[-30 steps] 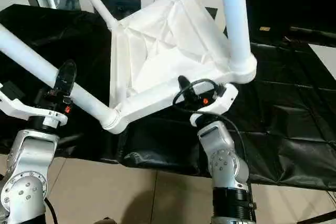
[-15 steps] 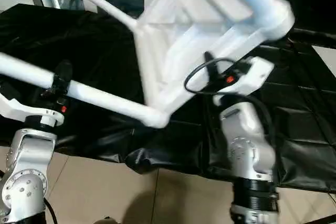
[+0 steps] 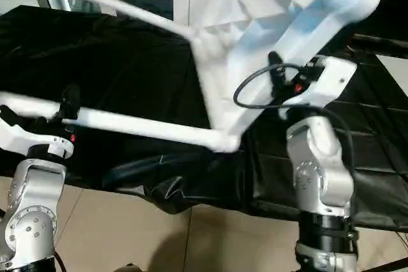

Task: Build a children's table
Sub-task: Flip table

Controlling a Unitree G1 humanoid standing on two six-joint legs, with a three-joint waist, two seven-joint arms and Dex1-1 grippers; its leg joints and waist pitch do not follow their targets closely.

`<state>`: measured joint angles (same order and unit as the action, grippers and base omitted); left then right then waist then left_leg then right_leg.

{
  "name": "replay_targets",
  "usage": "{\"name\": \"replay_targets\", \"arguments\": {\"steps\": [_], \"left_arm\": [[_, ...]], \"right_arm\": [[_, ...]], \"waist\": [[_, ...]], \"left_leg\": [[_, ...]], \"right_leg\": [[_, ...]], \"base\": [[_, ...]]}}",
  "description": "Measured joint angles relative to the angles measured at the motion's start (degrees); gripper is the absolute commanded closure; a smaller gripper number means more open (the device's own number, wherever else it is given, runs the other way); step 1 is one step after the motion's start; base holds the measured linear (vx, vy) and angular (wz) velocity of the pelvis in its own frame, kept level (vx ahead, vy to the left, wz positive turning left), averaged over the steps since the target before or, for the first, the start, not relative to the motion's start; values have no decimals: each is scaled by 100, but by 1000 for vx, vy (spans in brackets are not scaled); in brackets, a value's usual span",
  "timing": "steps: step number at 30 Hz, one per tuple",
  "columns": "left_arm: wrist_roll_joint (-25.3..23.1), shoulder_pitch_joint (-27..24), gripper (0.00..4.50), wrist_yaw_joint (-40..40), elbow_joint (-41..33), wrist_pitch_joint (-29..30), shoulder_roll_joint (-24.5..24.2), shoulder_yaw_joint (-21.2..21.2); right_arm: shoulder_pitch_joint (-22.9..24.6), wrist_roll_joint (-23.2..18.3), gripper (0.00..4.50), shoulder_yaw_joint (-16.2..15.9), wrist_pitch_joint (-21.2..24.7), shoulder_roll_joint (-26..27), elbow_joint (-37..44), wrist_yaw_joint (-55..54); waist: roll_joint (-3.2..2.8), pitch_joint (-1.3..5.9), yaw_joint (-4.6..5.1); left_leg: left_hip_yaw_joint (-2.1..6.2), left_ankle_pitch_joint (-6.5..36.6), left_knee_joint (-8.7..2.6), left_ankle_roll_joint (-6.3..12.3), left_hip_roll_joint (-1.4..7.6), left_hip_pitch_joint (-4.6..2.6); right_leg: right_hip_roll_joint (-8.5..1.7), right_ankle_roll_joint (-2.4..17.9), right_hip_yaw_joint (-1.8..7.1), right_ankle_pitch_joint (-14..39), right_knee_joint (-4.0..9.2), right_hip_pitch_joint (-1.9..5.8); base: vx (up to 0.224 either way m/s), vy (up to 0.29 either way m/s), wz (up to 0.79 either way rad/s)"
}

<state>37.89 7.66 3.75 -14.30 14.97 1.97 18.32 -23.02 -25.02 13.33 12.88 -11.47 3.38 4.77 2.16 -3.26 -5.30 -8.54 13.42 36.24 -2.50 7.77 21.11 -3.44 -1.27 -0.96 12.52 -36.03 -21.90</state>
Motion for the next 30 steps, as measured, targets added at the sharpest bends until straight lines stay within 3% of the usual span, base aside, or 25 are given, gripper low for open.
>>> {"name": "replay_targets", "arguments": {"steps": [6,23,26,30], "left_arm": [[81,6,0,86,64,-3,36,131],[71,150,0,230,458,-3,21,213],[-30,157,0,139,502,-3,-112,158],[-395,148,0,-235,506,132,-582,-231]], "right_arm": [[-18,168,250,105,-145,-58,-59,-221],[-265,1146,257,108,-451,-58,-442,-996],[-431,1303,257,42,-461,-58,-624,-1055],[-612,1485,257,-105,-463,-74,-813,-1045]], "waist": [[0,0,12],[0,-1,21],[0,-1,43],[4,-3,52]], "left_leg": [[0,-1,0,2,1,1],[-5,-5,1,5,1,3],[-6,-6,0,6,3,1],[-11,-11,0,16,9,0]], "right_leg": [[1,1,0,-2,-1,-3],[1,2,1,-9,-1,-6],[2,5,0,-11,-5,-9],[4,7,1,-13,-13,-15]], "base": [[0,0,0],[0,0,0],[0,0,0],[0,0,0]]}}
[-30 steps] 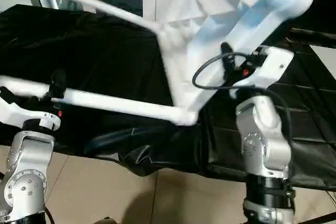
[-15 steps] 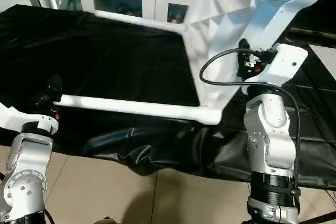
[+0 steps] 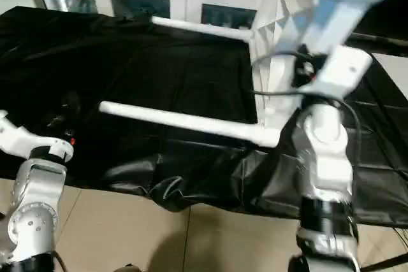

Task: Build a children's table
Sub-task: Flip table

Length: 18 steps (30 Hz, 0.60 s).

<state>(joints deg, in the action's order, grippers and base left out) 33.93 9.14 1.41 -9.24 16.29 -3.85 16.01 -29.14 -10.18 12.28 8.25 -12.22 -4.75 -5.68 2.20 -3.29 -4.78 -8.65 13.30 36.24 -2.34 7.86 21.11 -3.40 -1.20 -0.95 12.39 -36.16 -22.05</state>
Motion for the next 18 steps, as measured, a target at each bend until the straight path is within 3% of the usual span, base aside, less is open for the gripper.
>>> {"name": "replay_targets", "arguments": {"steps": [9,13,18], "left_arm": [[-1076,-34,0,-1519,-427,228,-1457,-1526],[-1349,-26,0,-1819,-527,230,-1606,-1910],[-1459,86,0,-1978,-595,249,-1648,-2087]], "right_arm": [[-192,93,257,-185,137,-156,-205,425],[-147,60,257,-206,247,-162,-70,484],[53,60,257,-223,329,-174,229,499]], "waist": [[40,-18,68],[37,-18,129],[32,-18,142]], "left_leg": [[-25,-27,0,44,5,0],[-30,-28,-1,46,8,2],[-32,-28,-1,45,10,0]], "right_leg": [[0,3,11,-9,-3,-14],[-1,7,12,-10,-5,-17],[0,11,12,-13,-8,-17]], "base": [[0,0,0],[0,0,0],[0,0,0]]}}
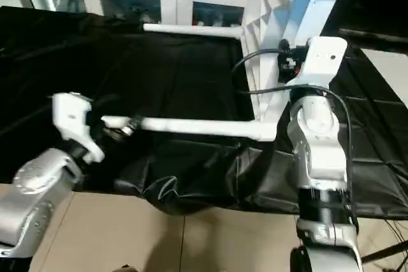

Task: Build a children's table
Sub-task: Flip table

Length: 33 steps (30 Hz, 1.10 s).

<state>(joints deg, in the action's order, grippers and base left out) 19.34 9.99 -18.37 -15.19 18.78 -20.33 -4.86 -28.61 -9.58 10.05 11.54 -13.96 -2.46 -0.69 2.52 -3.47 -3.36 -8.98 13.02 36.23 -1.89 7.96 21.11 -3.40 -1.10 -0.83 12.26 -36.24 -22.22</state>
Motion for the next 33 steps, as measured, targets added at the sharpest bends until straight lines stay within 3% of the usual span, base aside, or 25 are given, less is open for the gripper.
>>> {"name": "replay_targets", "arguments": {"steps": [3,4,8,13,17,19,28,33], "left_arm": [[-54,257,0,-161,-61,28,-30,-135],[-57,355,0,-231,-124,33,-68,-171],[-180,877,0,-781,-503,-122,-439,-332],[-631,945,0,-1242,-635,-417,-813,-748],[-826,1101,0,-1391,-630,-571,-870,-814],[-902,1180,0,-1478,-630,-663,-919,-872],[-1033,1183,0,-1548,-445,-1013,-781,-919],[-1227,1178,0,-1632,-296,-1432,-739,-1068]], "right_arm": [[109,25,257,5,84,-28,164,-2],[145,27,222,10,84,-47,201,1],[333,52,181,29,36,-211,326,176],[530,118,141,88,-229,-222,653,177],[736,114,121,120,-369,-220,848,214],[840,114,90,120,-472,-203,927,238],[1360,-92,12,186,-1128,-97,1527,520],[1745,-293,8,183,-1494,-55,2180,795]], "waist": [[-1,0,-4],[-4,-1,-10],[-24,7,-29],[-46,8,-24],[-62,0,-32],[-76,2,-28],[-128,-8,-17],[-137,-5,-14]], "left_leg": [[0,-1,0,0,0,-1],[0,-2,0,-2,0,-2],[0,-2,0,-9,1,-4],[1,-1,0,-33,4,-7],[1,-9,0,-47,4,-10],[1,-13,0,-53,4,-13],[1,-21,0,-66,10,-17],[1,-22,0,-65,11,-15]], "right_leg": [[0,7,0,-7,-1,0],[0,8,0,-8,-2,0],[-1,11,-1,-14,-2,4],[0,14,-3,-20,-5,5],[0,23,-2,-34,-7,7],[0,24,-2,-43,-8,9],[0,27,-3,-52,-23,7],[1,27,-4,-52,-22,6]], "base": [[0,0,0],[0,0,0],[0,0,0],[0,0,0],[0,0,0],[0,0,0],[0,0,0],[0,0,0]]}}
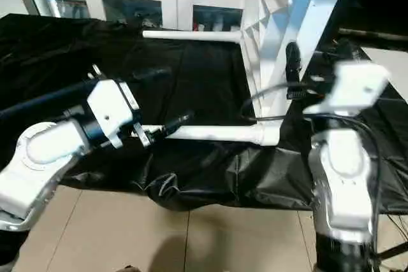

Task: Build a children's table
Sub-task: Flip table

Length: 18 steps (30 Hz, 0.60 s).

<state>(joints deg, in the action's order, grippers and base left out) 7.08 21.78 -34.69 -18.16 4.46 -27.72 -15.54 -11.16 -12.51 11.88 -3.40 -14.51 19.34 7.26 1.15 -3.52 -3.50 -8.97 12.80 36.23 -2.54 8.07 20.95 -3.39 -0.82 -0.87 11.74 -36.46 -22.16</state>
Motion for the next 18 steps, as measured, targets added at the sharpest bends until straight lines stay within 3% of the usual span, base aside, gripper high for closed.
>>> {"name": "replay_targets", "arguments": {"steps": [6,11,14,18], "left_arm": [[-351,271,0,65,328,-405,-24,13],[-588,123,0,-88,559,-438,-369,2],[-693,38,0,-207,695,-389,-468,-16],[-743,38,0,-265,813,-390,-576,-5]], "right_arm": [[282,-106,8,-414,-40,-18,424,362],[509,-50,8,-1055,306,-474,405,1096],[594,-26,8,-1427,813,-643,296,1409],[664,-45,8,-1676,1985,-609,-88,1338]], "waist": [[0,0,33],[-2,1,43],[15,1,28],[26,2,-6]], "left_leg": [[0,0,0,0,0,-4],[1,0,0,0,2,-5],[1,0,0,1,2,1],[0,-1,0,3,2,8]], "right_leg": [[0,3,1,-2,0,3],[1,3,-1,-2,-2,3],[1,3,-1,-2,3,0],[0,5,-1,-3,15,1]], "base": [[0,0,0],[0,0,0],[0,0,0],[0,0,0]]}}
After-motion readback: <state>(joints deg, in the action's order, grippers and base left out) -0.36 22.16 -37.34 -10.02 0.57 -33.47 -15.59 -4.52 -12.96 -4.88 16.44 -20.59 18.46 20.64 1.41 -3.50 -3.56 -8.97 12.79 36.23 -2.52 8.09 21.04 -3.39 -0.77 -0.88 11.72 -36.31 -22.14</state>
